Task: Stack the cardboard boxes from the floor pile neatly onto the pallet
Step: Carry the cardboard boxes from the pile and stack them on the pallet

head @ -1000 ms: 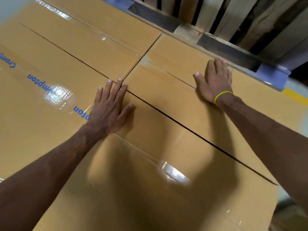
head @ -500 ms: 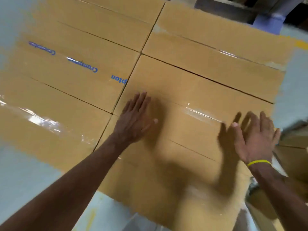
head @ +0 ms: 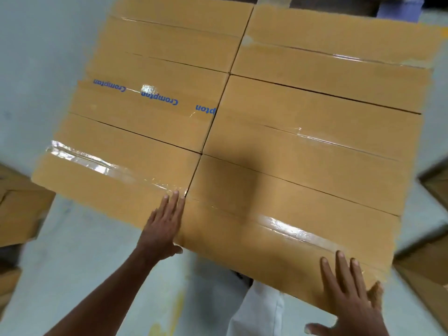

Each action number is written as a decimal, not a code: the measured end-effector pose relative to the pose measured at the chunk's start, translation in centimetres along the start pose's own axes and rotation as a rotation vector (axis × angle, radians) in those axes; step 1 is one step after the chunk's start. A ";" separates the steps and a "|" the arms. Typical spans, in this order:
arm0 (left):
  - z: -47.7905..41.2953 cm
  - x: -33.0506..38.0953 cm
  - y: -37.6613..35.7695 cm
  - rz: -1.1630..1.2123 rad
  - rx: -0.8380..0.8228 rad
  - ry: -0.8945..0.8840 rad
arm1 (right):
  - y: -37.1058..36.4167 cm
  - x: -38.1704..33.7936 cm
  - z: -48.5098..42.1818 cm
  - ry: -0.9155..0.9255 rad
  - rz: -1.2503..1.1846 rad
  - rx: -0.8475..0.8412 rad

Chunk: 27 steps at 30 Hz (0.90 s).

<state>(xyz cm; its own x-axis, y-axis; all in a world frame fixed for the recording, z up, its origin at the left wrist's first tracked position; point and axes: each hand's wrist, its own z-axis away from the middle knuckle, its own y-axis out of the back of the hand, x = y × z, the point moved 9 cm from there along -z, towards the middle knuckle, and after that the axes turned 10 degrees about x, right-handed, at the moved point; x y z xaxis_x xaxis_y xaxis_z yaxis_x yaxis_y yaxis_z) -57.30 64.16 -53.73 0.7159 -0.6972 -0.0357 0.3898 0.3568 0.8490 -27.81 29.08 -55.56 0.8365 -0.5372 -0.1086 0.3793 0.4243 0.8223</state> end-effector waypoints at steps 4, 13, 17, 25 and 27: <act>-0.1 0.7 0.8 0.050 -0.004 -0.022 | -0.6 0.0 -0.3 -0.057 -0.035 -0.026; 6.4 3.7 9.3 -0.067 0.173 -0.077 | 9.0 -3.7 7.8 -0.159 -0.114 0.299; 17.1 7.0 18.9 0.037 0.321 -0.185 | 18.8 -9.2 18.4 -0.193 -0.180 0.511; 38.3 6.4 29.8 0.266 0.506 -0.240 | 31.0 -19.5 36.8 -0.272 -0.287 0.811; 40.9 5.6 30.7 0.325 0.510 -0.238 | 32.4 -21.3 39.5 -0.291 -0.271 0.842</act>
<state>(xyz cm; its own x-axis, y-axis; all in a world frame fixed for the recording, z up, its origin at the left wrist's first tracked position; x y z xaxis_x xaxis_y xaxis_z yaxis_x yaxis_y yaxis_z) -65.04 45.78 -6.33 0.5799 -0.7432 0.3338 -0.1917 0.2738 0.9425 -48.95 25.53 -4.53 0.5861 -0.7506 -0.3051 0.0396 -0.3496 0.9361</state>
